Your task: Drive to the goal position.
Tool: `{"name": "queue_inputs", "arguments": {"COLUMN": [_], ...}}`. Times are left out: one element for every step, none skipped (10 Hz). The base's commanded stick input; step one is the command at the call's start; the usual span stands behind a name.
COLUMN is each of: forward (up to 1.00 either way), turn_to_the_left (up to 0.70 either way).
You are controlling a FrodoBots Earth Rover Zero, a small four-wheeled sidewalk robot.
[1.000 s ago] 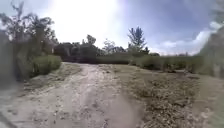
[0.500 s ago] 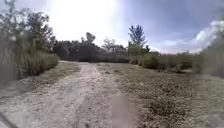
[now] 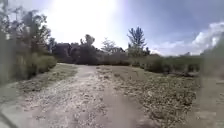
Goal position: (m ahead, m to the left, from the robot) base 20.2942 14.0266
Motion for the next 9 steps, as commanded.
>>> {"name": "queue_inputs", "arguments": {"forward": [0.85,0.85,0.85,0.85,0.85,0.85,0.85,0.85,0.85], "turn_to_the_left": [0.17,0.04,0.01,0.00,0.00,0.00,0.00,0.00,0.00]}}
